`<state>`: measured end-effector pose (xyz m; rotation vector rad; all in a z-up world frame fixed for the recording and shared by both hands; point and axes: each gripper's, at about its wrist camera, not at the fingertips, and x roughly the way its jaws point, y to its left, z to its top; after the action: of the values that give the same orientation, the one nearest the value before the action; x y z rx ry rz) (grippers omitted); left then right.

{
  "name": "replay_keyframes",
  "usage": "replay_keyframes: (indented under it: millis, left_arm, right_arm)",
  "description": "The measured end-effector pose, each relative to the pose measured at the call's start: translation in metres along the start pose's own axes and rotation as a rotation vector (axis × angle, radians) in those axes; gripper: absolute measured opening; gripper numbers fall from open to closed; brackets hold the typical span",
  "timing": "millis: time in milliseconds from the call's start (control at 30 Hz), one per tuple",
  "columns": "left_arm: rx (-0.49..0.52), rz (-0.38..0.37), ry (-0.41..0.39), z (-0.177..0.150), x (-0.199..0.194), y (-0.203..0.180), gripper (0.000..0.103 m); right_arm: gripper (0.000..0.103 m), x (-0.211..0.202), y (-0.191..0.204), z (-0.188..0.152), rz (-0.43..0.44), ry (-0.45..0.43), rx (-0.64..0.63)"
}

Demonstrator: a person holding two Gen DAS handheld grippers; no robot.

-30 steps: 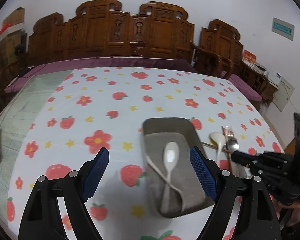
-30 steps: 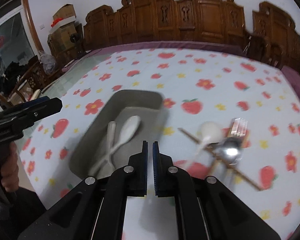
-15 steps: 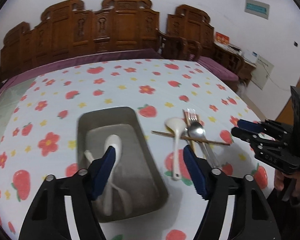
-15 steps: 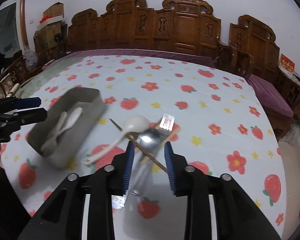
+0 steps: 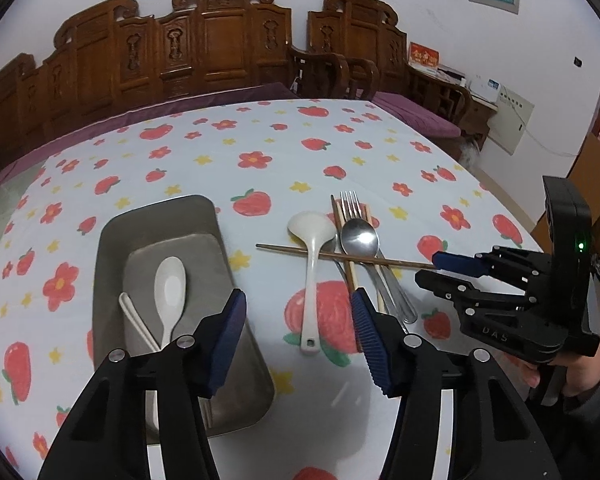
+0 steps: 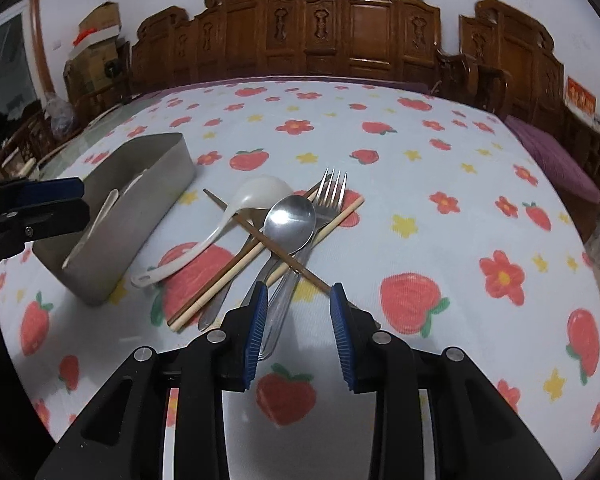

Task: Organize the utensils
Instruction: 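Move the right gripper back to the utensil pile and grasp a wooden chopstick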

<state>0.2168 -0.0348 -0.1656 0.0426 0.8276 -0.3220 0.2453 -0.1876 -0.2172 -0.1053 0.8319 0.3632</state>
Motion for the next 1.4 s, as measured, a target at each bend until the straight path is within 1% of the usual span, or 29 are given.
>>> replay_keyframes:
  millis: [133, 267, 333, 433, 467, 500, 533, 667, 733, 800, 933, 1067, 1200, 1233, 1267, 1400]
  left_arm:
    - [0.013, 0.007, 0.003, -0.004, 0.001, -0.005, 0.051]
    - [0.015, 0.021, 0.010, -0.008, 0.003, -0.007, 0.051]
    - [0.015, 0.018, 0.008, -0.008, 0.003, -0.007, 0.051]
    - [0.017, 0.021, 0.002, -0.008, 0.003, -0.007, 0.051]
    - [0.017, 0.020, 0.001, -0.008, 0.003, -0.007, 0.051]
    - [0.017, 0.020, 0.001, -0.008, 0.004, -0.007, 0.051]
    - [0.017, 0.020, 0.002, -0.008, 0.004, -0.006, 0.051]
    - [0.011, 0.019, 0.000, -0.008, 0.003, -0.007, 0.051]
    - [0.014, 0.019, 0.001, -0.008, 0.003, -0.007, 0.051]
    - [0.018, 0.019, 0.001, -0.008, 0.003, -0.007, 0.051]
    - [0.020, 0.018, -0.003, -0.007, 0.002, -0.008, 0.051]
    - [0.026, 0.017, -0.006, -0.006, 0.002, -0.011, 0.051]
    - [0.043, 0.026, 0.003, -0.005, 0.006, -0.015, 0.050]
    - [0.045, 0.027, 0.007, -0.005, 0.007, -0.016, 0.046]
    - [0.043, 0.026, 0.016, -0.004, 0.009, -0.016, 0.046]
    - [0.051, 0.029, 0.042, 0.006, 0.018, -0.021, 0.045]
  right_arm:
    - [0.035, 0.012, -0.005, 0.008, -0.006, 0.010, -0.043]
    - [0.035, 0.034, -0.019, 0.014, 0.004, 0.068, -0.037]
    - [0.035, 0.043, -0.021, 0.016, 0.038, 0.096, -0.042]
    - [0.034, 0.046, -0.024, 0.017, 0.065, 0.105, -0.044]
    - [0.029, 0.047, -0.027, 0.016, 0.070, 0.114, -0.038]
    - [0.028, 0.047, -0.027, 0.015, 0.075, 0.122, -0.043]
    - [0.024, 0.046, -0.026, 0.014, 0.074, 0.127, -0.056]
    - [0.017, 0.040, -0.025, 0.007, 0.082, 0.140, -0.108]
    - [0.013, 0.036, -0.027, 0.005, 0.086, 0.146, -0.114]
    - [0.008, 0.031, -0.027, 0.000, 0.101, 0.155, -0.129]
    - [0.006, 0.016, -0.023, -0.012, 0.111, 0.176, -0.157]
    - [0.006, -0.001, -0.024, -0.018, 0.090, 0.164, -0.125]
    - [0.006, -0.017, -0.041, -0.014, 0.034, 0.123, -0.046]
    - [0.006, -0.019, -0.048, -0.014, 0.021, 0.114, -0.021]
    - [0.006, -0.019, -0.053, -0.013, 0.011, 0.108, -0.001]
    - [0.006, -0.014, -0.063, -0.009, -0.004, 0.091, 0.035]
